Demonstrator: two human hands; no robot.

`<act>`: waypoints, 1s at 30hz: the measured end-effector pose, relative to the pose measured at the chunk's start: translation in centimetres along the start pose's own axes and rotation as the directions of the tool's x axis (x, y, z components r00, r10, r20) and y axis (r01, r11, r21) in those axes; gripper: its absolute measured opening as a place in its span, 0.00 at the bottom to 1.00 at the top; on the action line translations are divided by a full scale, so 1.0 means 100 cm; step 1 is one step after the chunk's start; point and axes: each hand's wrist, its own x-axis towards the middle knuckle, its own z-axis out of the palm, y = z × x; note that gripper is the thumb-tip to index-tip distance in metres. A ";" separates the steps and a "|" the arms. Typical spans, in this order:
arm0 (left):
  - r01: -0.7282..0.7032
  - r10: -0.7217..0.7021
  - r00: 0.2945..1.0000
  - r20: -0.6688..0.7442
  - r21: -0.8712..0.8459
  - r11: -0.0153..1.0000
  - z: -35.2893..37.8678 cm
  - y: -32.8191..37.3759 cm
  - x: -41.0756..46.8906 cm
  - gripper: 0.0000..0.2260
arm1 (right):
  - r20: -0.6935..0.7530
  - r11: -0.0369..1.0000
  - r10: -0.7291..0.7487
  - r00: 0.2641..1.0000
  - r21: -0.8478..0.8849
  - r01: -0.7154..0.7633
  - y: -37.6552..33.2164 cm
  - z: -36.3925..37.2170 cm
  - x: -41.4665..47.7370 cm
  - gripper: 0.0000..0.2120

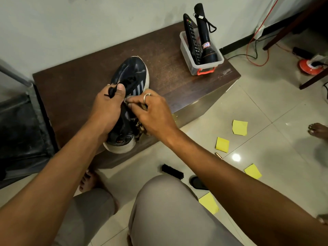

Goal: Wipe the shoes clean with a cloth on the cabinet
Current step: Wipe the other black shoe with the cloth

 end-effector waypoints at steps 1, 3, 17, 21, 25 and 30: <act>0.001 -0.001 1.000 -0.005 0.001 1.000 0.001 0.000 0.000 0.11 | -0.026 1.000 0.014 1.000 0.001 -0.014 -0.001 0.002 0.002 0.09; -0.013 0.013 1.000 -0.013 0.032 0.999 0.002 -0.001 0.000 0.09 | 0.016 0.999 0.046 0.999 0.023 -0.046 -0.007 0.003 -0.006 0.09; 0.019 -0.019 1.000 0.019 -0.003 1.000 0.001 -0.003 0.002 0.07 | 0.153 0.996 0.008 0.988 -0.094 0.006 -0.012 -0.009 -0.010 0.07; 0.027 -0.027 1.000 0.009 0.035 0.999 0.002 -0.003 0.002 0.08 | 0.288 0.999 0.044 0.957 -0.027 -0.038 -0.007 -0.021 -0.032 0.08; 0.038 -0.038 0.999 0.013 0.029 0.999 0.000 -0.002 0.001 0.08 | 0.078 0.997 0.047 0.996 -0.072 -0.041 0.003 -0.014 -0.009 0.08; 0.027 -0.028 0.999 0.017 0.079 0.997 0.000 -0.001 0.001 0.10 | 0.185 0.998 0.056 0.981 0.026 -0.061 -0.006 -0.010 -0.047 0.08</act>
